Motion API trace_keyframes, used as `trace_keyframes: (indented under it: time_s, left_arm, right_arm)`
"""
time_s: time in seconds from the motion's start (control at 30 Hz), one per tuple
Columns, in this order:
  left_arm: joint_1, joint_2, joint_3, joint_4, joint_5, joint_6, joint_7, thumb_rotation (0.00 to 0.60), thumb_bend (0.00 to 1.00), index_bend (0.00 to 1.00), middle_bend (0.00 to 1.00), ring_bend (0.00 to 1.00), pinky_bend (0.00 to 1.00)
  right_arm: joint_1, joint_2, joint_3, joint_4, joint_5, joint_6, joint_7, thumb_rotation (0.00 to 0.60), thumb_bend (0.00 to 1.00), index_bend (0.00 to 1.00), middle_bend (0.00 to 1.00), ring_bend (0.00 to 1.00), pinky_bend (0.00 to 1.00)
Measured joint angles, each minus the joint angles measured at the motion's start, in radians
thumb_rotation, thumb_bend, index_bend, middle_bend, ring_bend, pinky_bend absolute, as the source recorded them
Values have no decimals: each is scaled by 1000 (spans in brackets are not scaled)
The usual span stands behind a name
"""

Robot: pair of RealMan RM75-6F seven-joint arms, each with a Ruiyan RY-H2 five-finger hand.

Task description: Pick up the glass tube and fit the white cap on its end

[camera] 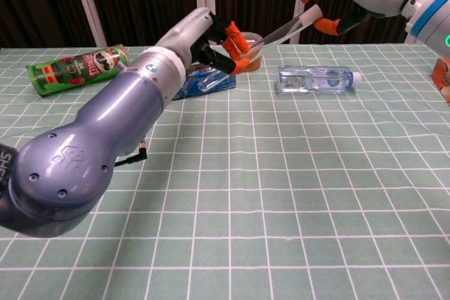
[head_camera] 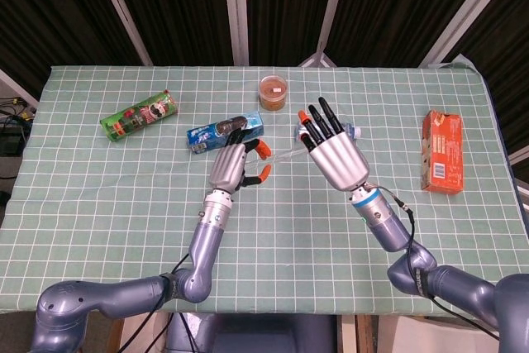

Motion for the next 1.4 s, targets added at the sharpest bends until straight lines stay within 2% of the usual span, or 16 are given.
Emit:
trace_keyframes:
  time_s: [0.47,0.77,1.03,1.23,1.4]
  left_arm:
    - [12,6,5,-2,14,6,-16,600,646,565,547,134,0]
    - [27,14,22,-12,29,10,-22,600,646,565,547,134,0]
    - [54,28,43,-30,36,18,-25,600,646,565,547,134,0]
    - [86,52,77,-58,46,26,-20,600,646,565,547,134,0]
    - [130,82,134,-85,62,32,-12,600,646,565,547,134,0]
  right_arm:
    - [-13,1,-6,-9,6,0,-12,600,321,410,166,124,47]
    - [-31,5,-5,-24,26,1,-29,600,321,222,102,83,47]
    - [-52,22,-8,-40,39,3,-45,600,320,143,69,56,47]
    - [-71,44,-4,-55,55,10,-59,600,321,140,63,47,47]
    - [-85,68,5,-74,67,21,-75,600,321,140,58,43,47]
